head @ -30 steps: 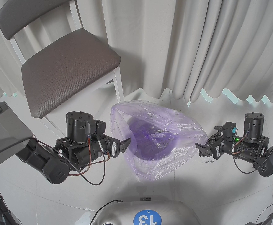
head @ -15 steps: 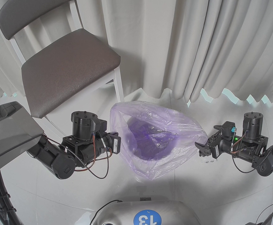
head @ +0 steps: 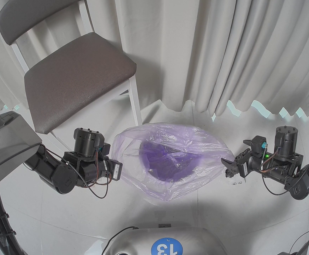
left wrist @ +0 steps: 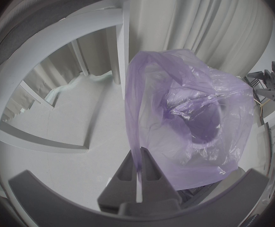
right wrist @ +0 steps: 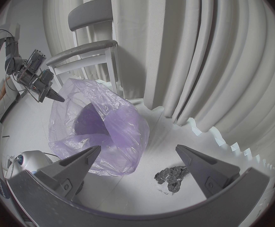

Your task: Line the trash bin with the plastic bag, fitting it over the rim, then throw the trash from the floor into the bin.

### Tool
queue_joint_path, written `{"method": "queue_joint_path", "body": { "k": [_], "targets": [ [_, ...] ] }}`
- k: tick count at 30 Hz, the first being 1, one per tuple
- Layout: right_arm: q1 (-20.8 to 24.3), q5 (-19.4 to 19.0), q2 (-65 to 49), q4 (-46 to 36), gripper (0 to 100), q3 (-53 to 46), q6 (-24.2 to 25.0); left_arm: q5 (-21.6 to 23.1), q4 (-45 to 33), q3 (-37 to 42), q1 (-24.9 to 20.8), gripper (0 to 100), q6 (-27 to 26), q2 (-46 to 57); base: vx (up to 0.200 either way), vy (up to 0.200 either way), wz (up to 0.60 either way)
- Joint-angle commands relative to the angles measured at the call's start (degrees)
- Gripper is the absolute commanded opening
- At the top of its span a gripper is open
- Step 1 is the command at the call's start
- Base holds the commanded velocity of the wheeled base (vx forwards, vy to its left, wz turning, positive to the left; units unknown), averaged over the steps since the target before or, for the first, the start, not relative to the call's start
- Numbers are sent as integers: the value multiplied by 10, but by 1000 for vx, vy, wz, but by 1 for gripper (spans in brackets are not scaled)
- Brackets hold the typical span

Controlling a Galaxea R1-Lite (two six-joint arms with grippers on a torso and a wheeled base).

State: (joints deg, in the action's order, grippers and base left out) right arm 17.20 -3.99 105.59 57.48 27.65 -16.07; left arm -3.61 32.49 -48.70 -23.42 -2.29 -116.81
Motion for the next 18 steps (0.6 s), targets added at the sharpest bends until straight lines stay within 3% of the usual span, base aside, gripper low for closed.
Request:
{"method": "queue_joint_path", "body": {
  "k": [1, 8, 18],
  "targets": [
    [1, 0, 15, 2, 100, 1, -1, 2, 13, -20, -2, 0, 5, -24, 0, 0, 0],
    [0, 1, 22, 4, 100, 2, -2, -1, 108, -43, -20, 0, 34, -118, 0, 0, 0],
    [0, 2, 60, 4, 100, 13, -2, -14, 127, -69, -34, 0, 65, -149, 0, 0, 0]
  ]
}}
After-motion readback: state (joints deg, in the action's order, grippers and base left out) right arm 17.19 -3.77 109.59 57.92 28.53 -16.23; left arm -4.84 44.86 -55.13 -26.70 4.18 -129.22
